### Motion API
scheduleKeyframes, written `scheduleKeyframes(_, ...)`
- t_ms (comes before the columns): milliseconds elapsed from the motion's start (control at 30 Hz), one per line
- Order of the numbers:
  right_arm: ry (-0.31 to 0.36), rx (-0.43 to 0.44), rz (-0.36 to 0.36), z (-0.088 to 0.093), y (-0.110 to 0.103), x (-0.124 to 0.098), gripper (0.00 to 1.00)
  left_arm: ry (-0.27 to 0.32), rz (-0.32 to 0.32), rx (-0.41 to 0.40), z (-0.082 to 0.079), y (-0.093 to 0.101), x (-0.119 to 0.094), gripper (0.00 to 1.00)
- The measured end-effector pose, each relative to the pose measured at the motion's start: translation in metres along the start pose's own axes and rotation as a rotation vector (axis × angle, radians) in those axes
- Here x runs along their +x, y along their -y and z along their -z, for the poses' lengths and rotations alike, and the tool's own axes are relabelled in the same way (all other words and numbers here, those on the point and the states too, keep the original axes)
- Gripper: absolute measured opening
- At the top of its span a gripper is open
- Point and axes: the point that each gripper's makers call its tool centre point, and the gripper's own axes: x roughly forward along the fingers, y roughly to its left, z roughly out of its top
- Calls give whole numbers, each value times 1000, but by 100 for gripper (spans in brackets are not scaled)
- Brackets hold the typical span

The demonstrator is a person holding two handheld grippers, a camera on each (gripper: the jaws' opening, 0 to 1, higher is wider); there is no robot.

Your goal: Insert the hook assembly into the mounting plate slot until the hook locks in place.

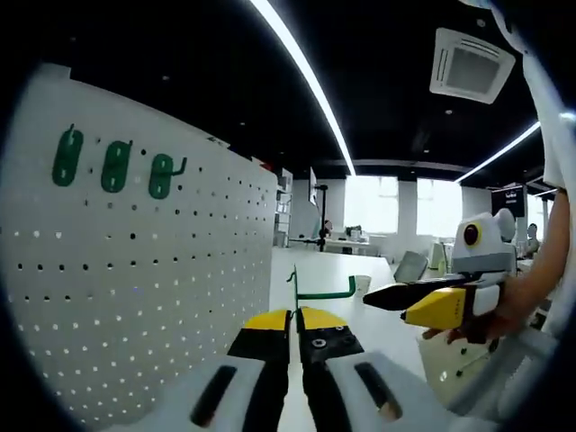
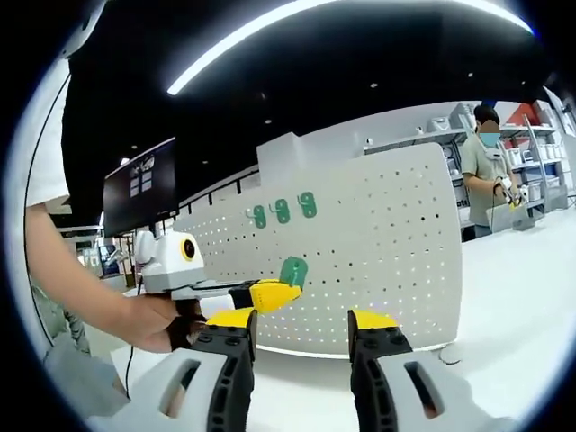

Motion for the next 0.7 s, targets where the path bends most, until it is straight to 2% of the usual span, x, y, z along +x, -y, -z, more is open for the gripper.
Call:
scheduleKeyframes(100, 37, 115, -8, -4, 0, 1, 38, -1, 0, 3, 0, 1, 0, 3)
scheduleKeyframes(233, 62, 218, 1, -4, 4, -1, 37, -1, 3, 3, 0, 2, 1, 3)
scheduleKeyframes(433, 63, 194, 2, -7, 3, 1, 36, -5, 2, 8, -1, 3, 0, 3)
scheduleKeyframes(700, 69, 183, -16, -12, -4, 11, 29, -4, 6, 9, -2, 12, 1, 3)
